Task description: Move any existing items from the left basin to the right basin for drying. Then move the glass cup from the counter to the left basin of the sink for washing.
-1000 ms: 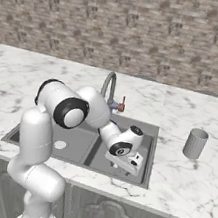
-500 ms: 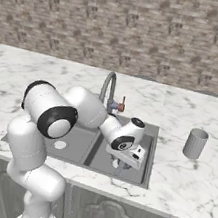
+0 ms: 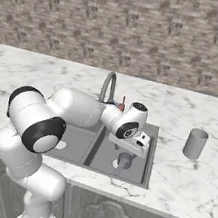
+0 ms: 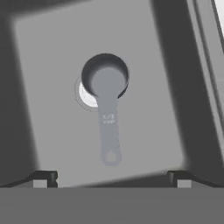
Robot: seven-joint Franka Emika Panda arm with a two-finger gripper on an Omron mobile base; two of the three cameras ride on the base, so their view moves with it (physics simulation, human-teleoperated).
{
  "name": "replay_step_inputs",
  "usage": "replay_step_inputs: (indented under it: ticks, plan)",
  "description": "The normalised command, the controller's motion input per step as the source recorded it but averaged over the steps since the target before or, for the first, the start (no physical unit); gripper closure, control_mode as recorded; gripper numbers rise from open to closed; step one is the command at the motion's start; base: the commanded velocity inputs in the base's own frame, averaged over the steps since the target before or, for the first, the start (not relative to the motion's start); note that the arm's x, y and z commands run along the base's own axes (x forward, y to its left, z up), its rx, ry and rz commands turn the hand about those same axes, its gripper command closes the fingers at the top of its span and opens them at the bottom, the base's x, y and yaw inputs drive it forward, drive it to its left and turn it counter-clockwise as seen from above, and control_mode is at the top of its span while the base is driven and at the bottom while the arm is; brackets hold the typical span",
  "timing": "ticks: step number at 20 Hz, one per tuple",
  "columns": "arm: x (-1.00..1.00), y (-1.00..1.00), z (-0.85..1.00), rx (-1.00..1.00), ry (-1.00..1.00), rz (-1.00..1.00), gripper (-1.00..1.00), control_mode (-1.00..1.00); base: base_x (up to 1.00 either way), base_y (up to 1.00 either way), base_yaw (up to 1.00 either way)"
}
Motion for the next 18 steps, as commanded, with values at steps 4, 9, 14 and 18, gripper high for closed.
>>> replay_step_inputs:
  ticks: [4, 9, 14, 18]
  plan:
    - [0.00, -0.25, 0.64, -0.04, 0.03, 0.00, -1.00, -1.00, 0.00, 0.00, 0.00]
    - [0.00, -0.25, 0.67, -0.04, 0.05, 0.00, -1.00, -1.00, 0.00, 0.00, 0.00]
    - [0.00, -0.28, 0.71, -0.04, 0.08, 0.00, -1.00, -1.00, 0.00, 0.00, 0.00]
    - [0.04, -0.30, 0.65, -0.03, 0.07, 0.00, -1.00, -1.00, 0.00, 0.00, 0.00]
